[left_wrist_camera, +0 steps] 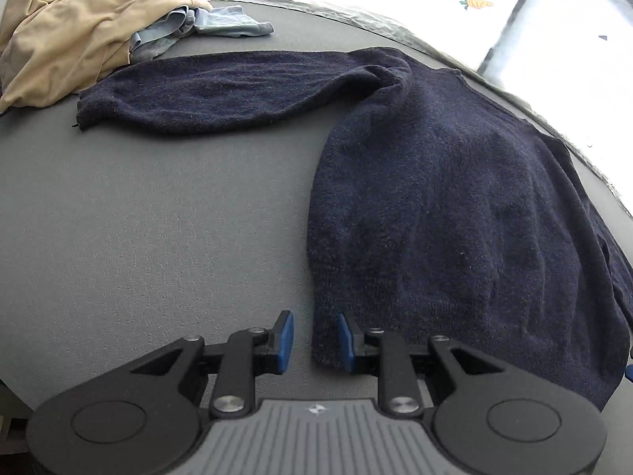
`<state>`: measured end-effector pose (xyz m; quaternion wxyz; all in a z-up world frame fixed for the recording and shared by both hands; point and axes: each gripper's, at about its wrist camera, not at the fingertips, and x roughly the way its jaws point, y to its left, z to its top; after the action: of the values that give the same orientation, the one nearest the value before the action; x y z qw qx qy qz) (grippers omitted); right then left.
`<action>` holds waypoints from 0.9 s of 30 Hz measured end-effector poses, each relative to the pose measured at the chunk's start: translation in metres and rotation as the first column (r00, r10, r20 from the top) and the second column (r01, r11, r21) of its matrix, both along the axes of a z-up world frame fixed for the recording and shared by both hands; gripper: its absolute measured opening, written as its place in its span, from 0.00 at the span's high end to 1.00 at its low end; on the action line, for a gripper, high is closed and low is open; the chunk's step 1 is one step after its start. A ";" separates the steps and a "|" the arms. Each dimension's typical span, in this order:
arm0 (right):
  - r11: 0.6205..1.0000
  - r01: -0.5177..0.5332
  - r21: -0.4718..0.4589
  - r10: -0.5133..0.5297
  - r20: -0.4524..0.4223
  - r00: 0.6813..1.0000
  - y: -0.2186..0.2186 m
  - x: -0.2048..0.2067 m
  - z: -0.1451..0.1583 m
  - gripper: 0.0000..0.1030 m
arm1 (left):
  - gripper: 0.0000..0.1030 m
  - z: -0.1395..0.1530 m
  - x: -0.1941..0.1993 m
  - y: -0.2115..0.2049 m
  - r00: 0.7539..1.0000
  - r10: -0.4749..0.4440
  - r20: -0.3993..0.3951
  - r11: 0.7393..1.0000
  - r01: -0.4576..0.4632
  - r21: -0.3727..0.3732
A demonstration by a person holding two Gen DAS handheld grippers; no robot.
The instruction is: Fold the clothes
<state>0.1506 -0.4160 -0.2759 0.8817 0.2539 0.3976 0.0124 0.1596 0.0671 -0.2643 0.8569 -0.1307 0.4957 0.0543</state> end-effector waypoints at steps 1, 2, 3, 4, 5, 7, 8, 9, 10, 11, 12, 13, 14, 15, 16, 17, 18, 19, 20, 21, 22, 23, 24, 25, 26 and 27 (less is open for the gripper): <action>1.000 -0.002 -0.020 0.002 0.026 1.000 0.002 0.003 0.001 0.52 | 0.69 0.000 -0.001 -0.003 1.000 -0.012 0.003 1.000 0.012 0.012; 1.000 -0.001 -0.031 0.002 0.044 0.999 0.004 0.004 0.001 0.60 | 0.67 0.001 -0.002 -0.006 1.000 -0.026 0.006 0.999 0.026 0.024; 0.999 -0.009 -0.033 0.011 0.046 0.999 0.005 0.009 -0.001 0.64 | 0.67 0.001 -0.002 -0.009 0.999 -0.041 0.004 0.999 0.041 0.033; 0.999 -0.017 -0.035 0.018 0.045 0.999 0.007 0.013 -0.004 0.74 | 0.67 0.000 -0.002 -0.012 0.999 -0.051 0.002 0.998 0.051 0.034; 0.999 -0.020 -0.050 0.021 0.022 1.000 0.008 0.018 -0.008 0.84 | 0.67 -0.001 -0.002 -0.014 0.998 -0.059 -0.002 0.998 0.059 0.034; 0.991 -0.016 -0.131 0.012 -0.034 0.999 0.011 0.026 -0.021 0.92 | 0.67 -0.001 -0.002 -0.018 0.997 -0.071 -0.008 0.997 0.072 0.041; 0.989 -0.008 -0.150 0.000 -0.052 0.999 0.008 0.027 -0.026 0.92 | 0.67 -0.001 -0.002 -0.019 0.997 -0.078 -0.009 0.996 0.078 0.050; 0.986 -0.001 -0.166 -0.011 -0.069 0.998 0.006 0.027 -0.031 0.92 | 0.67 0.000 -0.002 -0.020 0.996 -0.083 -0.007 0.995 0.084 0.061; 0.989 0.007 -0.150 -0.018 -0.073 0.997 0.002 0.027 -0.033 0.92 | 0.67 0.002 -0.002 -0.021 0.996 -0.086 -0.002 0.994 0.086 0.069; 0.991 0.012 -0.132 -0.021 -0.068 0.997 -0.003 0.024 -0.033 0.91 | 0.67 0.004 -0.002 -0.021 0.996 -0.086 0.003 0.994 0.085 0.075; 0.993 0.016 -0.115 -0.024 -0.062 0.998 -0.007 0.022 -0.033 0.91 | 0.64 0.006 -0.002 -0.021 0.996 -0.084 0.008 0.993 0.083 0.079; 0.994 0.011 -0.113 -0.017 -0.055 0.998 -0.009 0.020 -0.031 0.89 | 0.62 0.007 -0.001 -0.022 0.997 -0.082 0.011 0.993 0.081 0.081; 0.993 0.006 -0.119 -0.012 -0.054 0.998 -0.010 0.018 -0.030 0.85 | 0.60 0.008 0.000 -0.023 0.997 -0.081 0.012 0.993 0.080 0.085; 0.992 0.003 -0.123 -0.009 -0.052 0.999 -0.012 0.016 -0.028 0.80 | 0.58 0.009 0.003 -0.025 0.996 -0.087 0.011 0.992 0.085 0.092; 0.992 0.001 -0.127 -0.007 -0.050 0.999 -0.013 0.013 -0.026 0.73 | 0.58 0.009 0.005 -0.029 0.995 -0.096 0.010 0.990 0.094 0.101; 0.992 0.004 -0.128 -0.010 -0.046 0.999 -0.015 0.010 -0.025 0.68 | 0.56 0.010 0.008 -0.033 0.994 -0.105 0.008 0.989 0.103 0.109; 0.992 0.010 -0.127 -0.015 -0.040 0.999 -0.018 0.008 -0.023 0.67 | 0.51 0.011 0.011 -0.037 0.993 -0.118 0.008 0.986 0.116 0.120; 0.992 0.017 -0.128 -0.022 -0.036 0.999 -0.021 0.005 -0.021 0.62 | 0.48 0.012 0.014 -0.043 0.991 -0.133 0.007 0.983 0.131 0.130; 0.989 0.032 -0.141 -0.038 -0.039 0.999 -0.025 0.003 -0.020 0.58 | 0.38 0.012 0.018 -0.049 0.989 -0.150 0.000 0.979 0.148 0.140; 0.987 0.046 -0.154 -0.053 -0.041 0.998 -0.028 0.002 -0.019 0.57 | 0.30 0.012 0.022 -0.055 0.986 -0.165 -0.002 0.975 0.164 0.149; 0.985 0.057 -0.165 -0.066 -0.045 0.997 -0.032 0.001 -0.019 0.56 | 0.30 0.012 0.026 -0.060 0.984 -0.180 -0.002 0.971 0.178 0.159; 0.981 0.076 -0.180 -0.086 -0.051 0.995 -0.037 0.001 -0.020 0.53 | 0.29 0.012 0.030 -0.067 0.980 -0.199 -0.002 0.966 0.197 0.169; 0.977 0.094 -0.194 -0.106 -0.055 0.993 -0.042 0.002 -0.021 0.50 | 0.26 0.012 0.035 -0.073 0.975 -0.220 -0.002 0.959 0.217 0.180; 0.974 0.109 -0.197 -0.122 -0.054 0.991 -0.048 0.001 -0.022 0.46 | 0.24 0.011 0.040 -0.080 0.970 -0.241 -0.003 0.953 0.237 0.191; 0.973 0.122 -0.196 -0.135 -0.057 0.989 -0.053 0.002 -0.024 0.38 | 0.19 0.011 0.045 -0.086 0.965 -0.262 -0.003 0.945 0.257 0.201; 0.971 0.135 -0.196 -0.150 -0.060 0.987 -0.058 0.003 -0.025 0.33 | 0.17 0.010 0.051 -0.094 0.958 -0.285 -0.005 0.936 0.280 0.213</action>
<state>0.1534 -0.4736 -0.3013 0.8852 0.1962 0.4101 -0.0986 0.2110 -0.0270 -0.2547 0.8712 0.0331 0.4895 -0.0186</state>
